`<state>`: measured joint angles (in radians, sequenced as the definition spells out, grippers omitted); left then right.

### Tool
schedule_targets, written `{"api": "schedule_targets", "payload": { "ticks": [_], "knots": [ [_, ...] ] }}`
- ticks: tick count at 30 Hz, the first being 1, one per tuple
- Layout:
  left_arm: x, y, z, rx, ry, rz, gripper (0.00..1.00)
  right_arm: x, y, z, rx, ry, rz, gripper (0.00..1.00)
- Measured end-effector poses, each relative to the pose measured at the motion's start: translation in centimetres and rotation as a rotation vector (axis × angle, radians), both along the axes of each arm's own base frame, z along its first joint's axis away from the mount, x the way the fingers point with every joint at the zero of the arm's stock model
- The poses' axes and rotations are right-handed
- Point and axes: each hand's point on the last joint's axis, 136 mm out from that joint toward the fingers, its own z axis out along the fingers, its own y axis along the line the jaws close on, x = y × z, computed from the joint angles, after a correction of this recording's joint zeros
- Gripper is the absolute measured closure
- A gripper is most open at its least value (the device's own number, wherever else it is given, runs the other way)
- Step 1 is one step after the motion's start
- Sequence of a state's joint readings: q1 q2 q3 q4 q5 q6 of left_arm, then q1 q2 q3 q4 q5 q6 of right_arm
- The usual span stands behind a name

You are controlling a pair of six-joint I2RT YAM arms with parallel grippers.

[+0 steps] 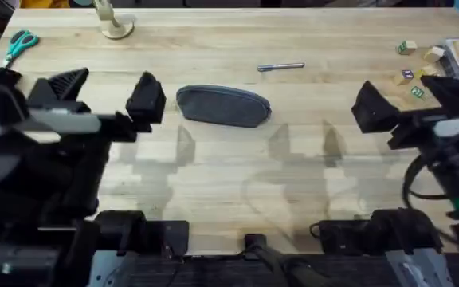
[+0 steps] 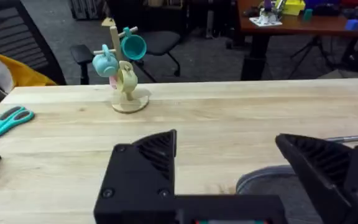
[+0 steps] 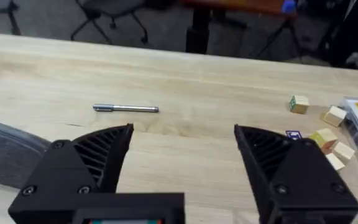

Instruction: Unzip the bag, pick up the pens from the table one at a time and place them inside, then zip the bag closed.

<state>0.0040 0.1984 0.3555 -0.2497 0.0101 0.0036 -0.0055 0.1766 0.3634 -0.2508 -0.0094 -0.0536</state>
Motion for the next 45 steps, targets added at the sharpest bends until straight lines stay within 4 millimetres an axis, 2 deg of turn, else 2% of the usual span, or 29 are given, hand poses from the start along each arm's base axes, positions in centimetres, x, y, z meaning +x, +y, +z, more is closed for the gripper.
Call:
{"api": "schedule_targets", "payload": {
  "ticks": [14, 18, 25, 33, 45],
  "knots": [
    [4.2, -1.4, 3.7, -0.014, 0.17, -0.082, 0.008, 3.1, 0.5, 4.8, 0.006, 0.24, 0.03, 0.003],
    [5.0, -1.9, 4.5, 0.015, 0.248, -0.116, 0.008, 4.0, 1.0, 5.4, 0.016, 0.299, 0.057, 0.004],
    [6.2, -2.9, 5.5, 0.111, 0.343, -0.211, 0.007, 4.8, 1.5, 5.2, 0.029, 0.4, 0.085, 0.004],
    [6.5, -3.2, 3.1, 0.357, 0.479, -0.336, 0.009, 5.2, 2.2, 5.2, 0.045, 0.415, 0.123, 0.005],
    [8.4, -2.4, -1.0, 0.674, 0.541, -0.533, 0.009, 5.2, 2.3, 5.2, 0.048, 0.415, 0.132, 0.004]
  ]
}}
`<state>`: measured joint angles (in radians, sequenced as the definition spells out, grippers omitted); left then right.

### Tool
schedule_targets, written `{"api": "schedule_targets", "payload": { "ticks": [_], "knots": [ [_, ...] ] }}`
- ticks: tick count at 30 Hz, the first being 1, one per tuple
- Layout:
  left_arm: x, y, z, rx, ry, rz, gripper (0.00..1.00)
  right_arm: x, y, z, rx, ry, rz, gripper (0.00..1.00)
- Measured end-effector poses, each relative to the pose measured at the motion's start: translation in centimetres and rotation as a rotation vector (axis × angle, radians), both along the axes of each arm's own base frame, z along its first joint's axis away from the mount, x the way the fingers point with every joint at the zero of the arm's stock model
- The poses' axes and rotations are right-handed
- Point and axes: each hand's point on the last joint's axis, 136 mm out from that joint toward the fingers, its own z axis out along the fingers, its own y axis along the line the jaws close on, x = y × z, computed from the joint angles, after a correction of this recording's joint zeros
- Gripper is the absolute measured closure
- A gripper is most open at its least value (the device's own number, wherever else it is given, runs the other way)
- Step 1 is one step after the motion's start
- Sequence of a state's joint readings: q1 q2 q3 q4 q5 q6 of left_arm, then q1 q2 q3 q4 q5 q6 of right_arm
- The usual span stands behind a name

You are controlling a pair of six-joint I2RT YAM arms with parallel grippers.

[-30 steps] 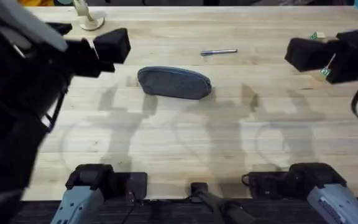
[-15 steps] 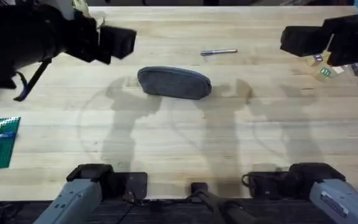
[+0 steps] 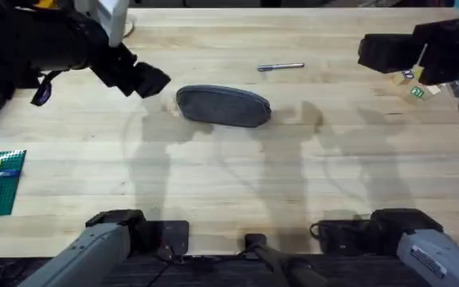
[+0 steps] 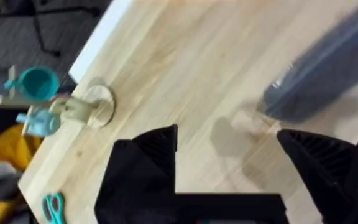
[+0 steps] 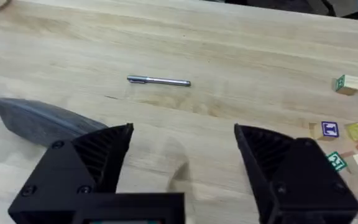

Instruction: Unzip the bag, pick up the pens from the table one at a time and place them inside, then zip the bag closed.

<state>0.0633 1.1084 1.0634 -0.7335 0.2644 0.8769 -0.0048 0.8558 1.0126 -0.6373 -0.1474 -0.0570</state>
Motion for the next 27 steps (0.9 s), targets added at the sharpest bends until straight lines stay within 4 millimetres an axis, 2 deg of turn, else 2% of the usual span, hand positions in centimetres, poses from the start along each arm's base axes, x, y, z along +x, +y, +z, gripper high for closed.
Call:
{"api": "schedule_targets", "payload": {
  "ticks": [5, 15, 27],
  "knots": [
    [0.1, 0.1, -2.1, 0.051, 0.041, -0.145, 0.008, 0.0, 0.0, 0.0, 0.0, 0.0, 0.0, 0.004],
    [0.5, 0.0, -7.1, 0.025, 0.152, -0.343, 0.008, 0.0, 0.0, 0.0, 0.0, 0.0, 0.0, 0.004],
    [1.6, -1.5, -11.5, -0.078, 0.231, -0.455, 0.009, 0.0, 0.0, 0.0, 0.0, 0.0, 0.0, 0.003]
  ]
}}
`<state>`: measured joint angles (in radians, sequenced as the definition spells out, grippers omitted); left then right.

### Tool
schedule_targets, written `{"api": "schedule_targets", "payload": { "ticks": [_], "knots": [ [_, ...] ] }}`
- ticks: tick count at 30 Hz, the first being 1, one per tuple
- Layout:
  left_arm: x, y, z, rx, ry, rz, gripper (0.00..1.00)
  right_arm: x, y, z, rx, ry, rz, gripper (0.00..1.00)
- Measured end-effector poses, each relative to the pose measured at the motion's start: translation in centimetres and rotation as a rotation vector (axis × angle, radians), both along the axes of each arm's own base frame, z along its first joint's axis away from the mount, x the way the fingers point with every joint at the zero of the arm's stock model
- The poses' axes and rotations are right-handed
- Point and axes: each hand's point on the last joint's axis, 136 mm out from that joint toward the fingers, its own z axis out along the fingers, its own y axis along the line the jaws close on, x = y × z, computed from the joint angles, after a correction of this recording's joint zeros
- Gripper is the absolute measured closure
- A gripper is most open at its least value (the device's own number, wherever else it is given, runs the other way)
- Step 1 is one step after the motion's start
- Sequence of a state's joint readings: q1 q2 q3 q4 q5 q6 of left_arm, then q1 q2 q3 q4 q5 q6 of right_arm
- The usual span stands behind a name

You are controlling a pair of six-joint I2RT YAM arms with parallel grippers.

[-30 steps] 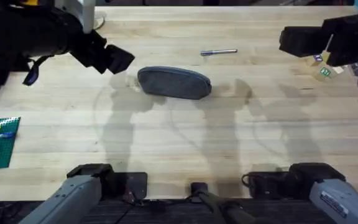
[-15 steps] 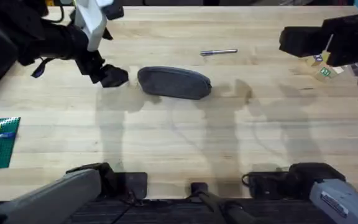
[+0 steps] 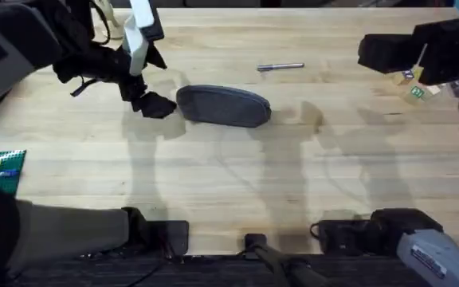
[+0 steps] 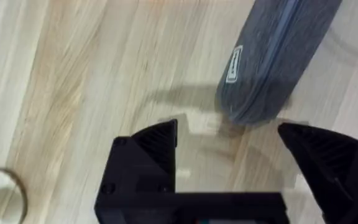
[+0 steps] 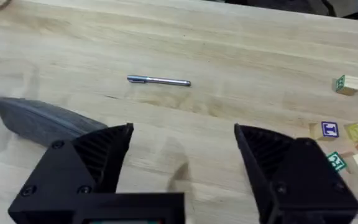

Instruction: Unzip the bag, pick up the pens from the table one at a time and place them inside, then zip the bag closed.

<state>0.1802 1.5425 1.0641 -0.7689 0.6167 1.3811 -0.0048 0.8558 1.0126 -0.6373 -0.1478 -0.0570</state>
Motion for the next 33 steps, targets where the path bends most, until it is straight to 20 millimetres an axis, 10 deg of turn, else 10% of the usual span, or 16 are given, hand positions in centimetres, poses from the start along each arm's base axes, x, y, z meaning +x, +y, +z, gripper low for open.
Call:
{"api": "schedule_targets", "payload": {
  "ticks": [33],
  "knots": [
    [-0.6, -2.9, -0.7, -0.223, 0.088, -0.051, 0.008, 0.0, 0.0, 0.0, 0.001, 0.0, 0.002, 0.004]
  ]
}}
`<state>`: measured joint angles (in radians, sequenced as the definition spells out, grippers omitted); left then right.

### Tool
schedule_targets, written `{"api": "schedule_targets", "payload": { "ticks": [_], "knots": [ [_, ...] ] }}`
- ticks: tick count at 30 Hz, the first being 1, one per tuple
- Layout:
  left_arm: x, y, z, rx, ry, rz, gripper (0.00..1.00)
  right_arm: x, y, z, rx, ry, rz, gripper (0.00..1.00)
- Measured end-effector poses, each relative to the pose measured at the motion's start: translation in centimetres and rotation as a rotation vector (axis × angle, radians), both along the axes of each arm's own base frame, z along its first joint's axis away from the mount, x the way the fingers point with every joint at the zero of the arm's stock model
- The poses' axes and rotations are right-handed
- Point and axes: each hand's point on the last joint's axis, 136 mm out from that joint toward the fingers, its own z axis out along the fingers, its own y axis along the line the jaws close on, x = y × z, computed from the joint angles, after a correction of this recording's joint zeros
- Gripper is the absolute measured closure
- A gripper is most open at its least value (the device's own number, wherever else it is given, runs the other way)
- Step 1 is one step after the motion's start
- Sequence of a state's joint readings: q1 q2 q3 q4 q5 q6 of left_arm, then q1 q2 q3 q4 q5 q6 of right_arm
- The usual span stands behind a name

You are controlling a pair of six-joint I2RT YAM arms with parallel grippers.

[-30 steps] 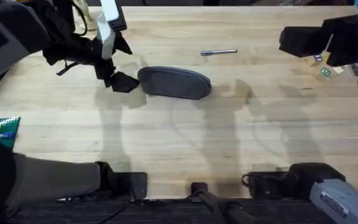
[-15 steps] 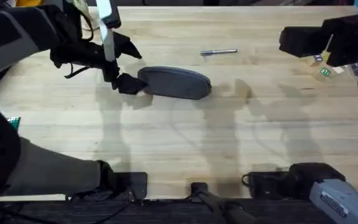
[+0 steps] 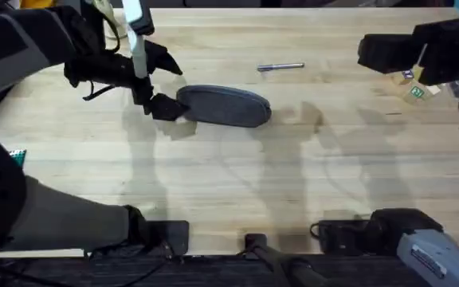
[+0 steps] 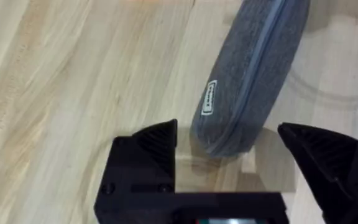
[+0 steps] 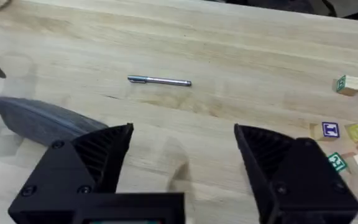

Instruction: Unzip the bag, pick up the pens from the table one at a time and place them inside, then zip the bag closed.

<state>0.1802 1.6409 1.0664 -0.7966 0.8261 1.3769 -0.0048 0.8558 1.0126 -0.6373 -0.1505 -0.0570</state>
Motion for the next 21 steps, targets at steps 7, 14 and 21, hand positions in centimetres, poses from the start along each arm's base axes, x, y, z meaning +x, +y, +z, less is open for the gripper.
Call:
{"api": "schedule_targets", "payload": {
  "ticks": [7, 14, 21],
  "knots": [
    [-0.35, -0.06, -0.06, -0.004, 0.019, 0.0, 0.008, 0.0, 0.0, 0.0, 0.0, 0.0, 0.0, 0.004],
    [-1.02, -0.19, -0.17, -0.01, 0.055, 0.0, 0.012, 0.0, 0.0, 0.0, 0.0, 0.0, 0.0, 0.004],
    [-0.91, -0.73, -0.14, -0.008, 0.044, -0.017, 0.209, 0.0, 0.0, 0.0, 0.0, 0.0, 0.0, 0.003]
  ]
}}
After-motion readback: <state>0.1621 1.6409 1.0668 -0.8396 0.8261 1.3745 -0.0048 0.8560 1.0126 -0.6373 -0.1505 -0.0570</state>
